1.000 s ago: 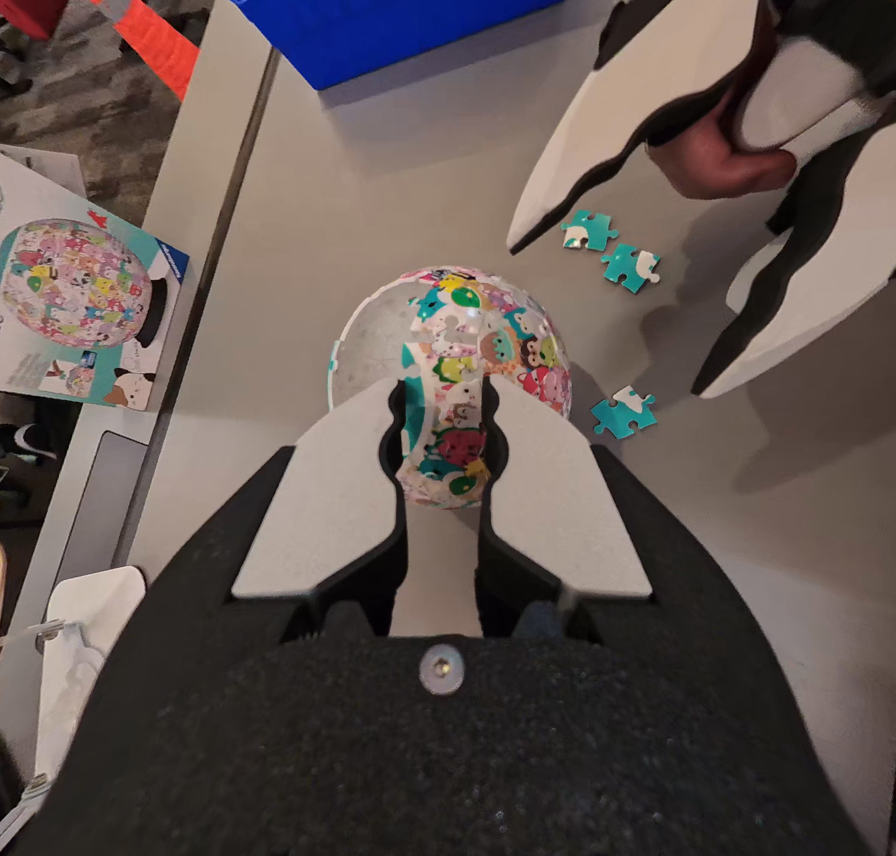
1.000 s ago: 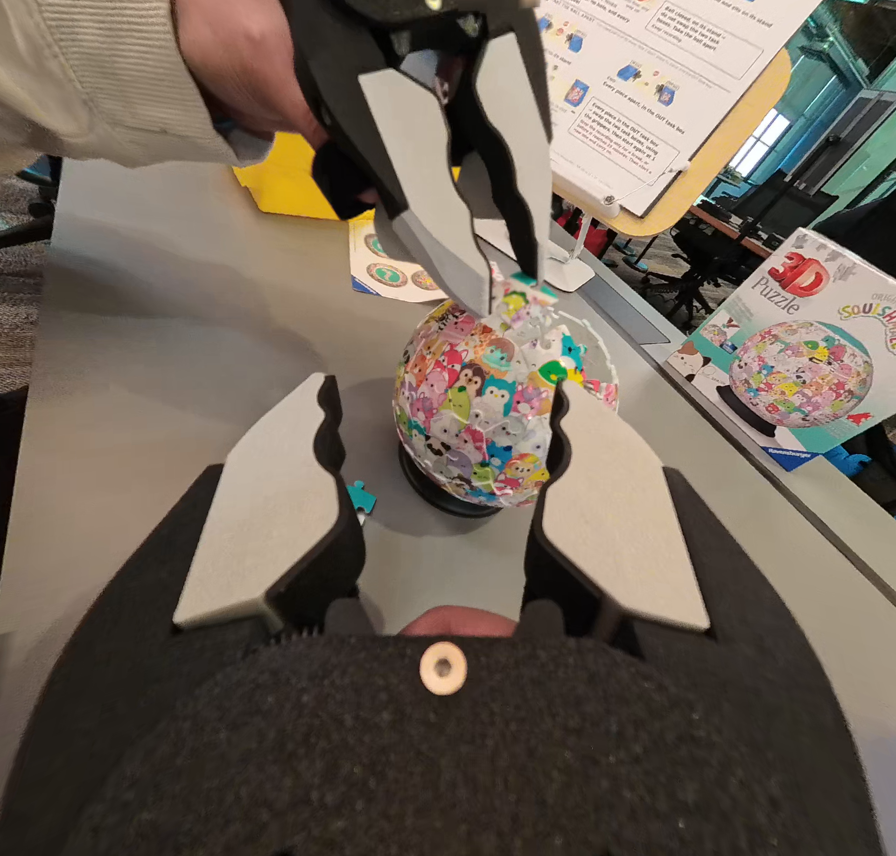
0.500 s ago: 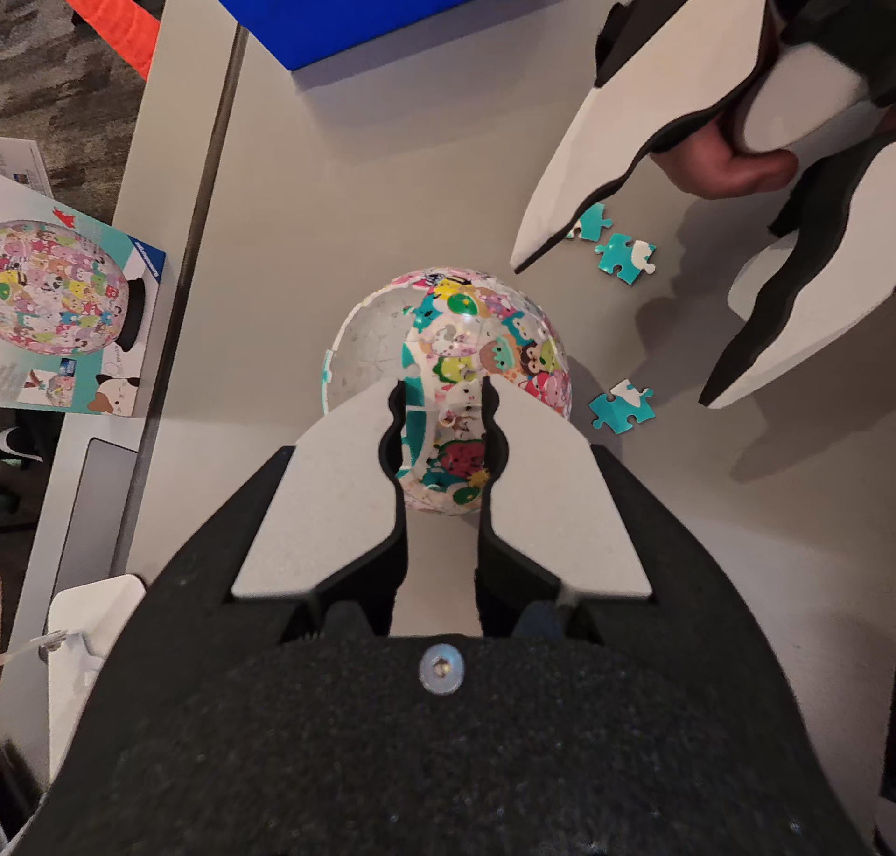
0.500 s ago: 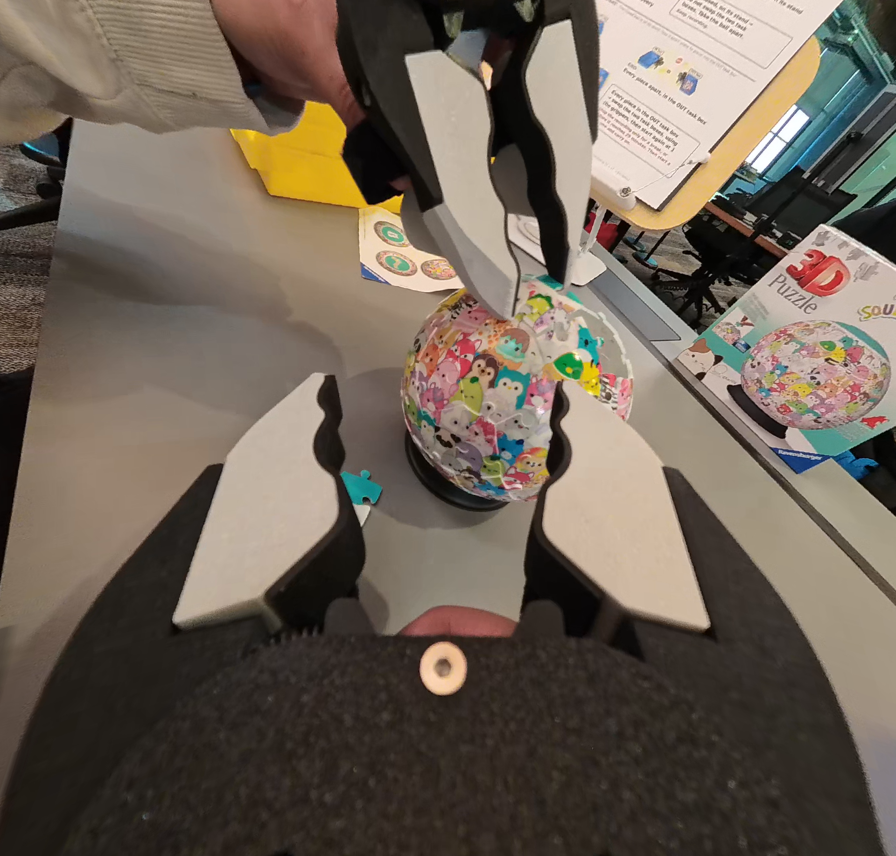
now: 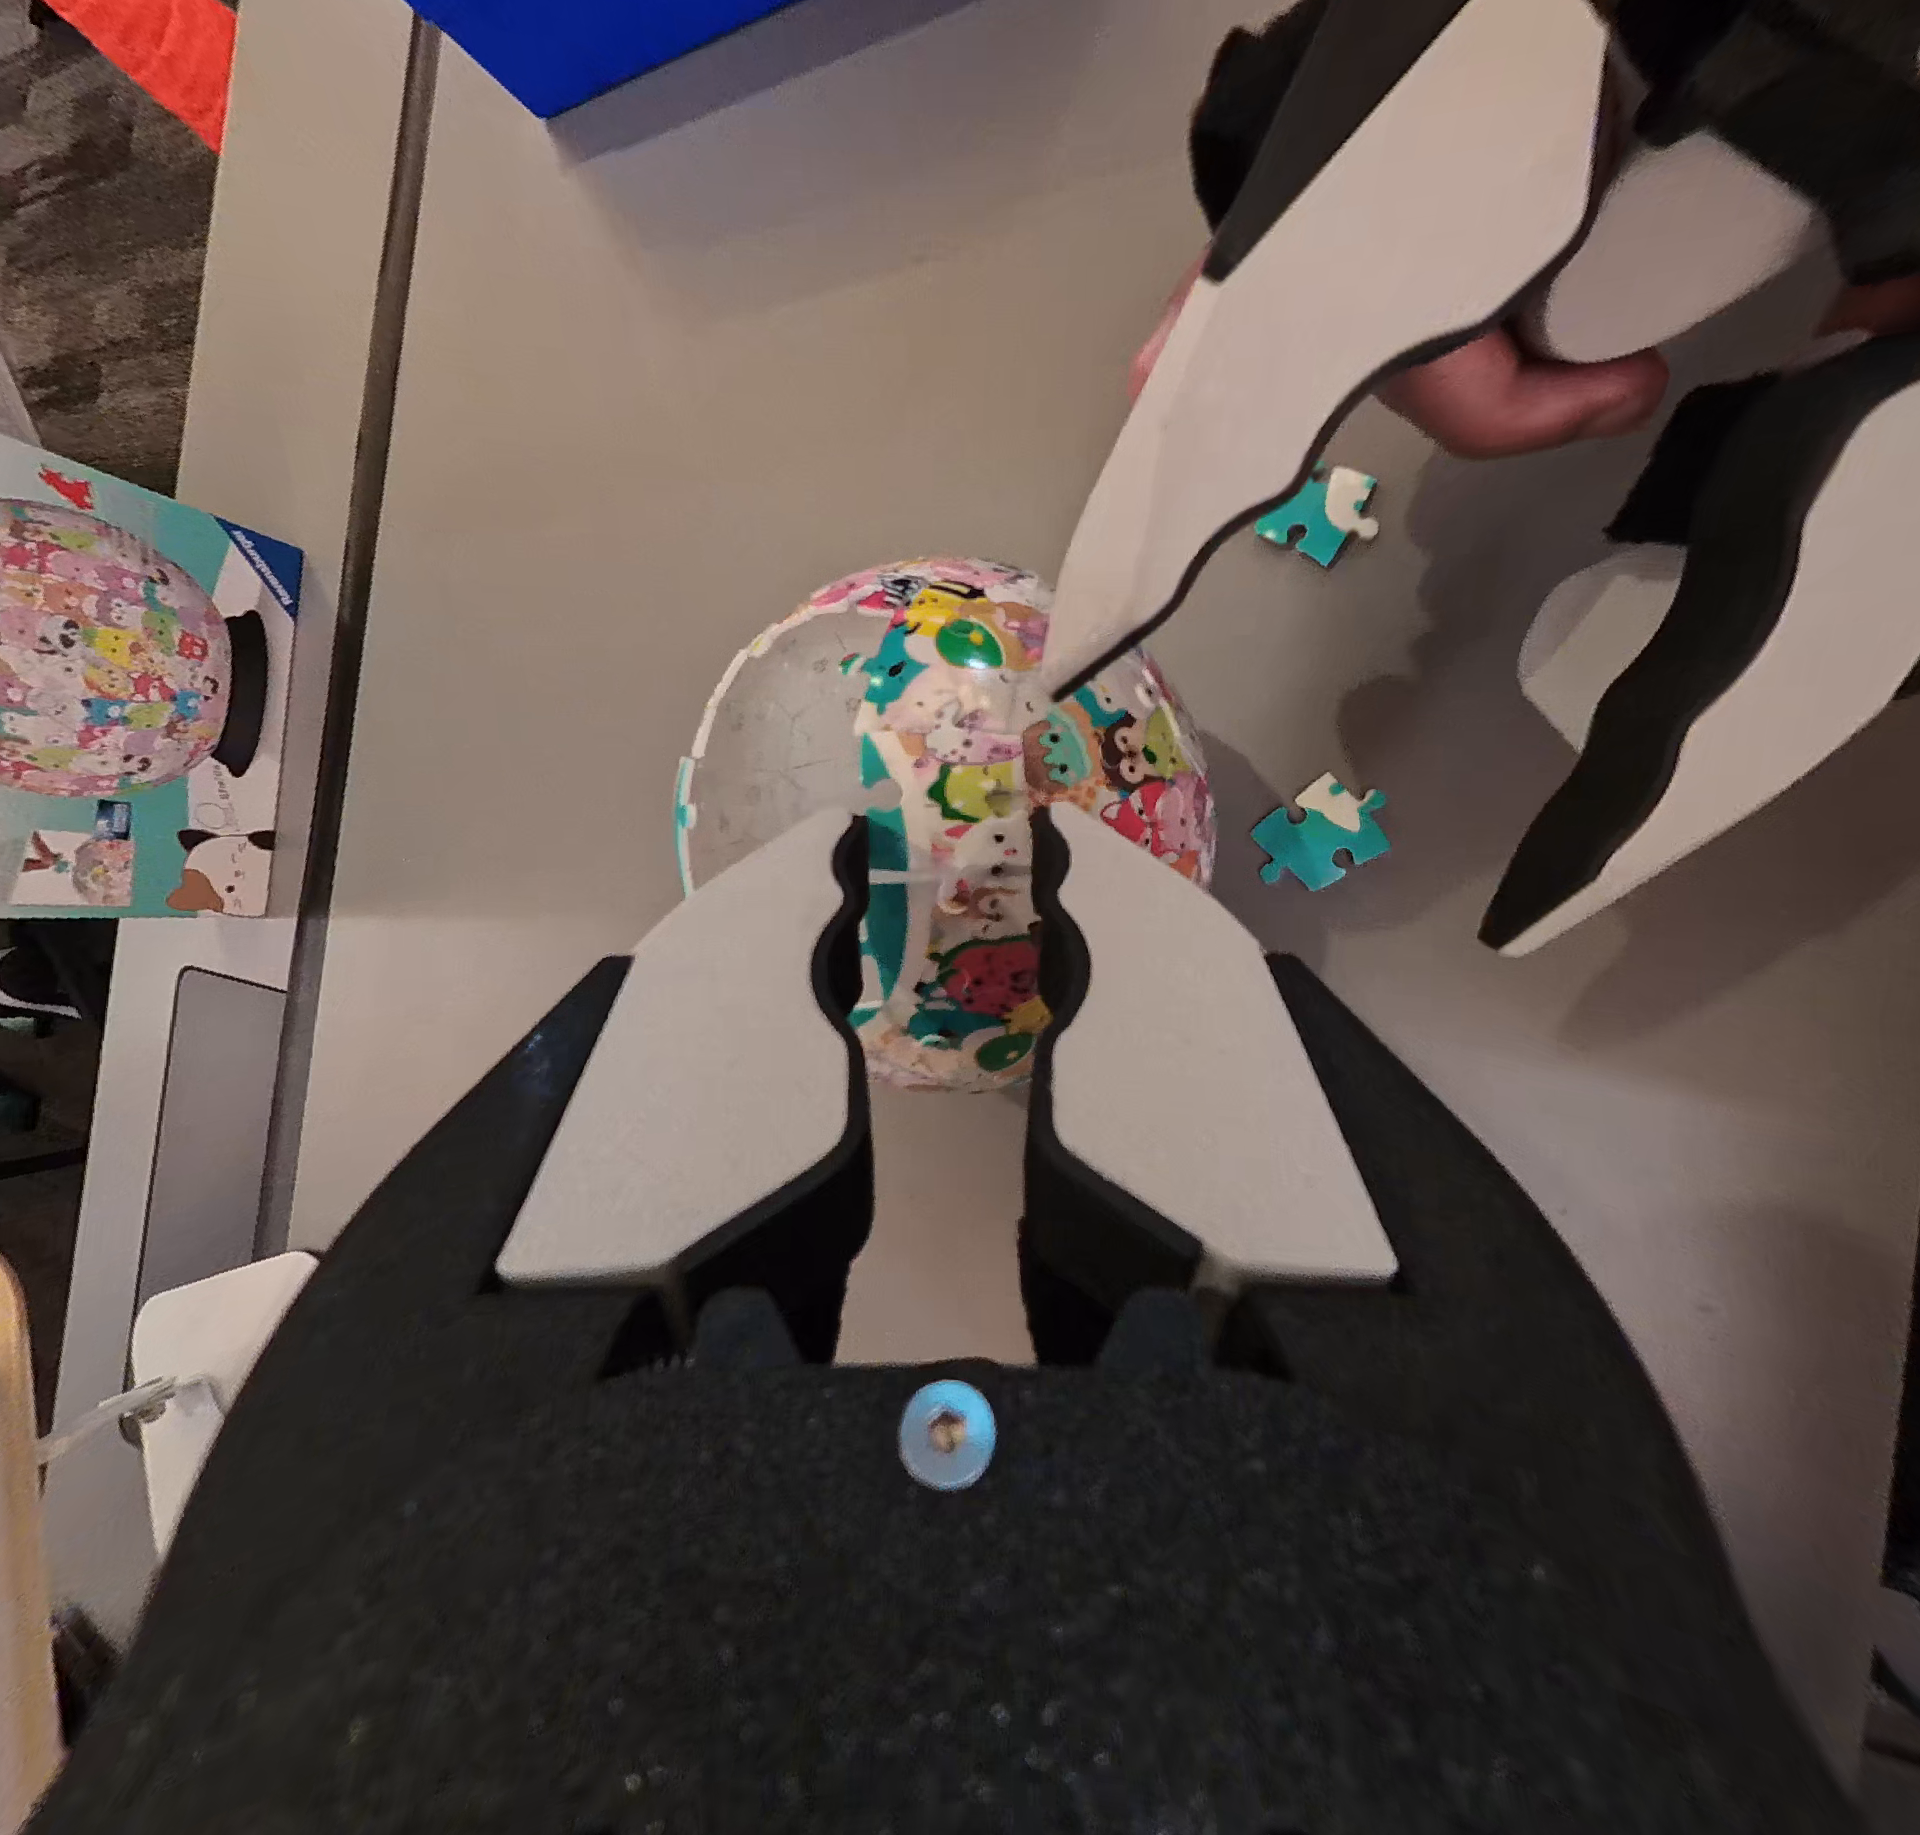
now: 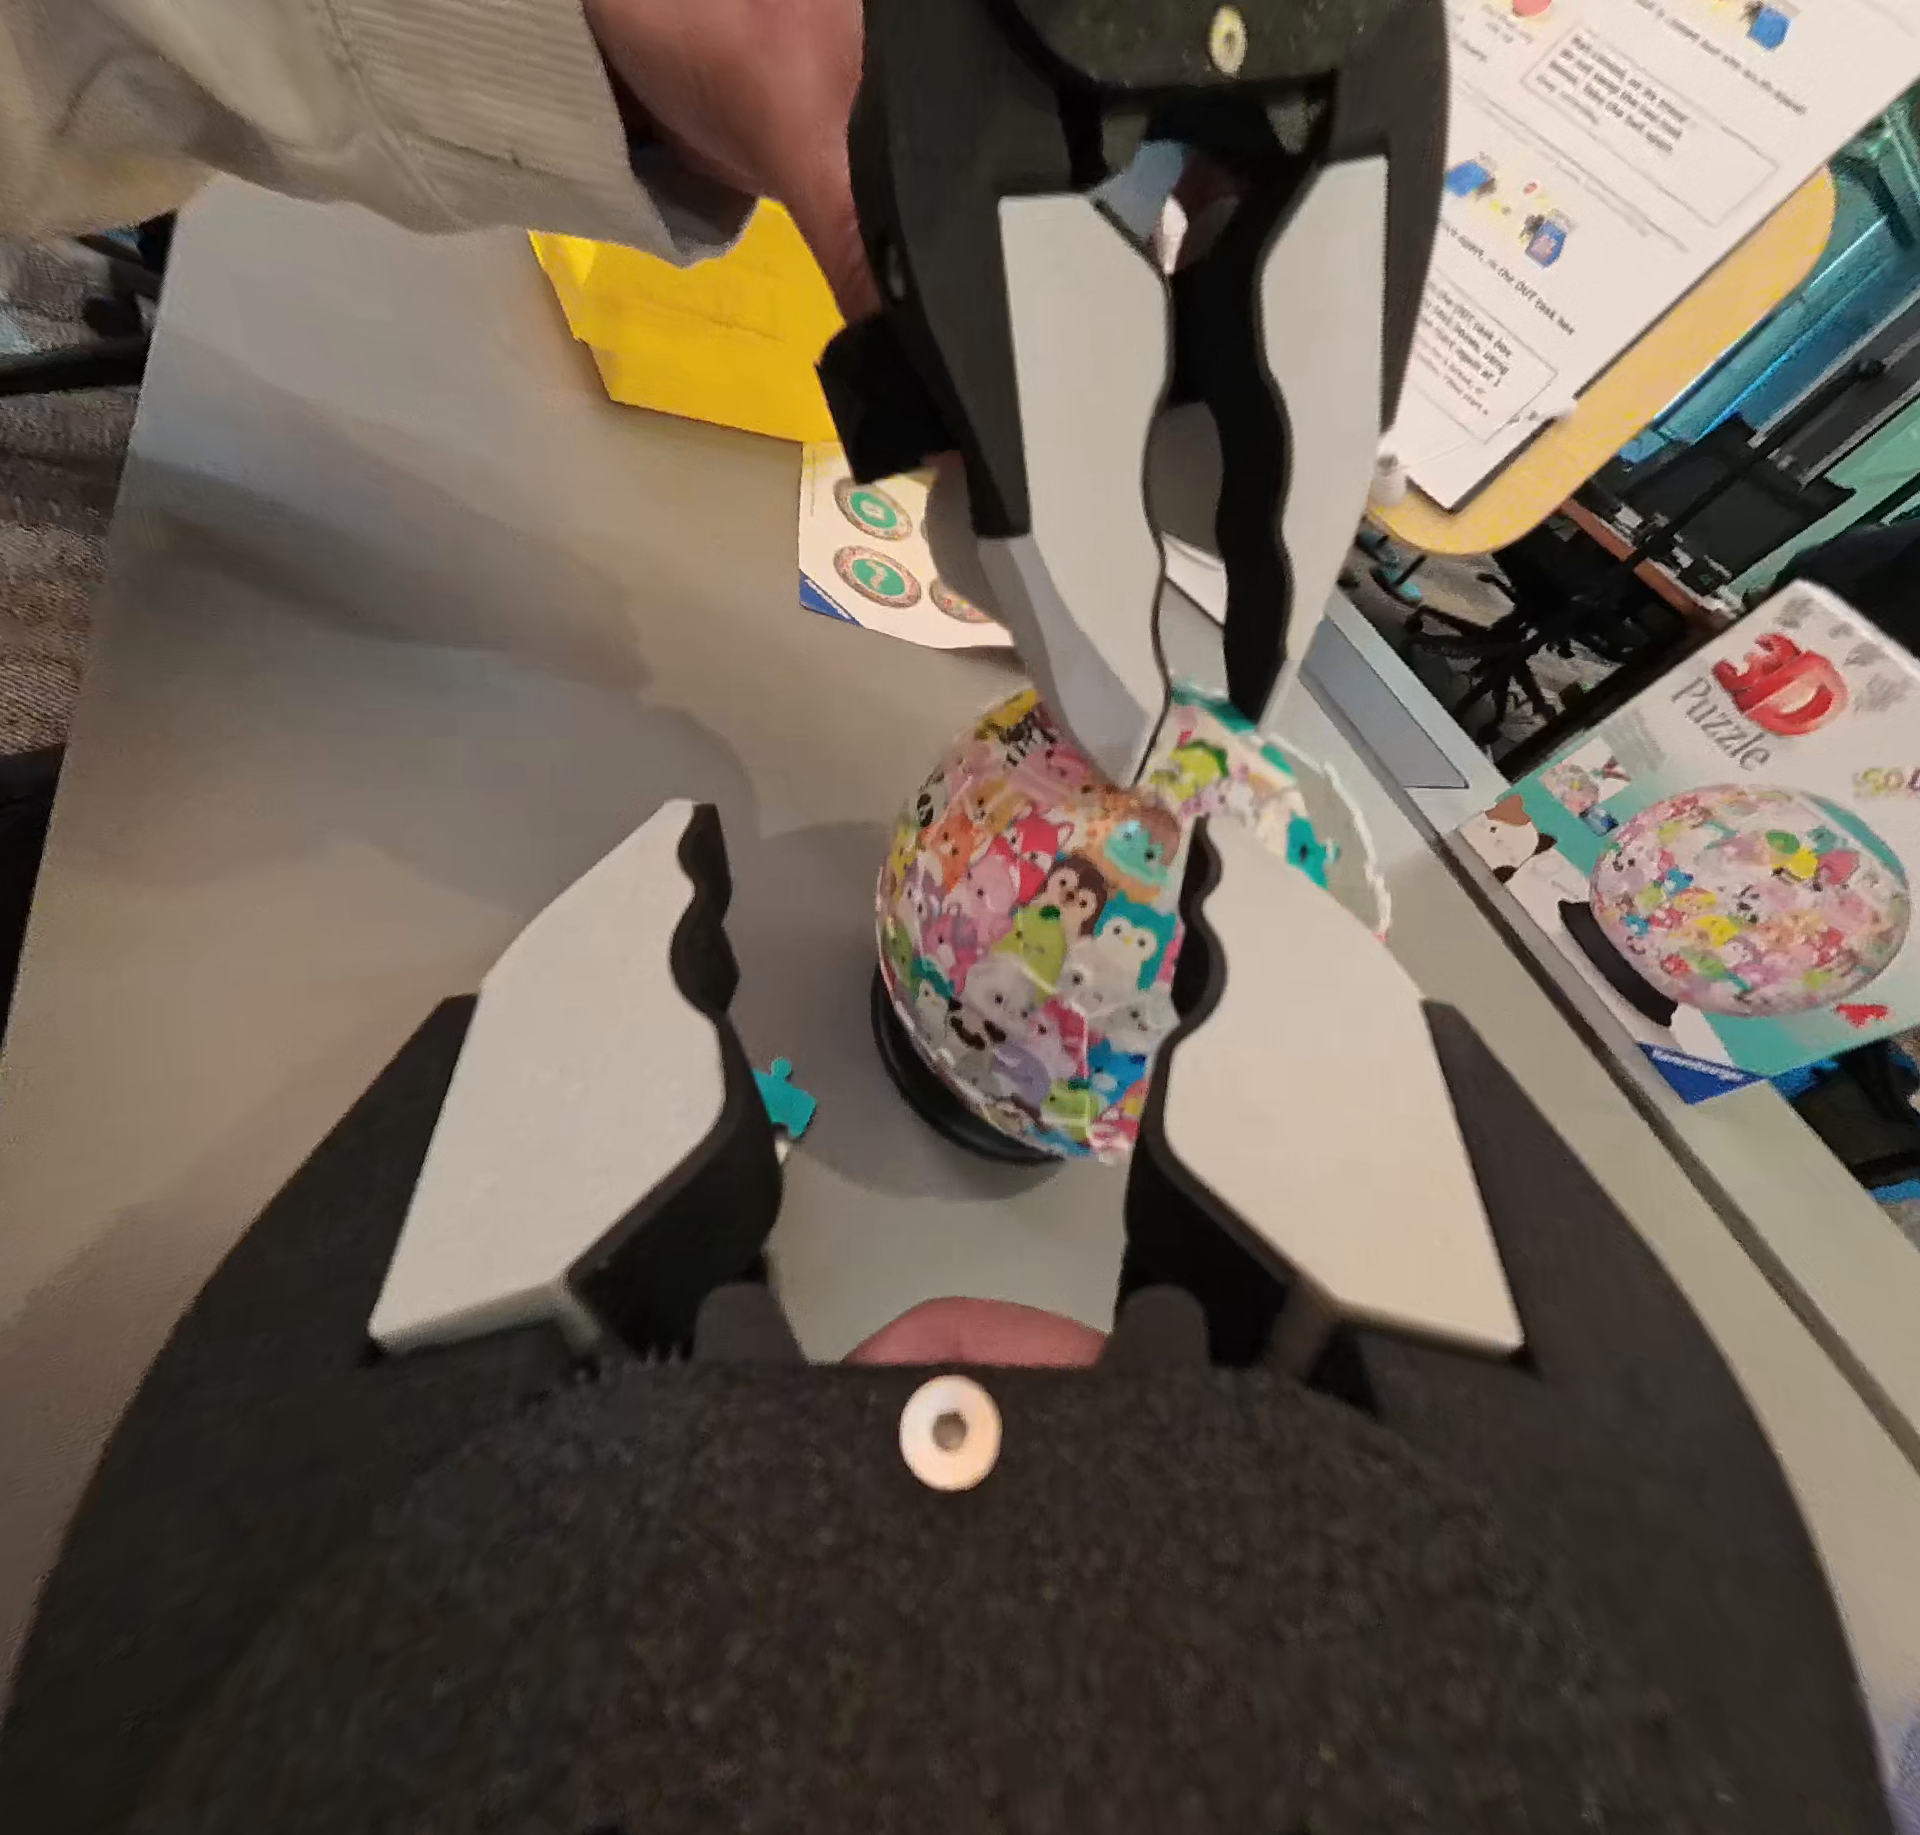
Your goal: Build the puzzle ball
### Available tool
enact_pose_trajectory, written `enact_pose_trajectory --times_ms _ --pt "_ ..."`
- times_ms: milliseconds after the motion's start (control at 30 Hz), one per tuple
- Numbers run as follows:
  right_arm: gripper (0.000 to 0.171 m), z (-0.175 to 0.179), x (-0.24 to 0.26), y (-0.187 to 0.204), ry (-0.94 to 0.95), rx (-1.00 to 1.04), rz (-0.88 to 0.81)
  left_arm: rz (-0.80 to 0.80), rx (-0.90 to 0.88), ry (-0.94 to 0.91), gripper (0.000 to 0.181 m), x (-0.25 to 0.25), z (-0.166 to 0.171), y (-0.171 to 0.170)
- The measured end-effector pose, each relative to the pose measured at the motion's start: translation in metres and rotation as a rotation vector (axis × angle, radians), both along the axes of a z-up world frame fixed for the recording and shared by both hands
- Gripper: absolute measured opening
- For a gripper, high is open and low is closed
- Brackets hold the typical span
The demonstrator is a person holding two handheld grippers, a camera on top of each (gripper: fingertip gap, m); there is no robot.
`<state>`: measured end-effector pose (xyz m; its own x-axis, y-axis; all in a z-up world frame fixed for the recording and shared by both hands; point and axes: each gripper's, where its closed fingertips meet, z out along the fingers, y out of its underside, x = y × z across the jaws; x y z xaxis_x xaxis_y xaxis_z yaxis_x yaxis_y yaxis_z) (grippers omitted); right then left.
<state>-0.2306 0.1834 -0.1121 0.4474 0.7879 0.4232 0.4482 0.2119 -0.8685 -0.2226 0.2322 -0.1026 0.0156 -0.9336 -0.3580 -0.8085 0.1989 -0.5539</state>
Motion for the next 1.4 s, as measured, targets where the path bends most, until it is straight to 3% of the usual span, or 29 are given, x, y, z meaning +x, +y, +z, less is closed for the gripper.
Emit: enact_pose_trajectory --times_ms 1400 --pt "0.091 -0.005 -0.004 0.019 0.006 -0.016 -0.035 -0.045 -0.029 0.079 0.029 0.001 0.000 0.000"
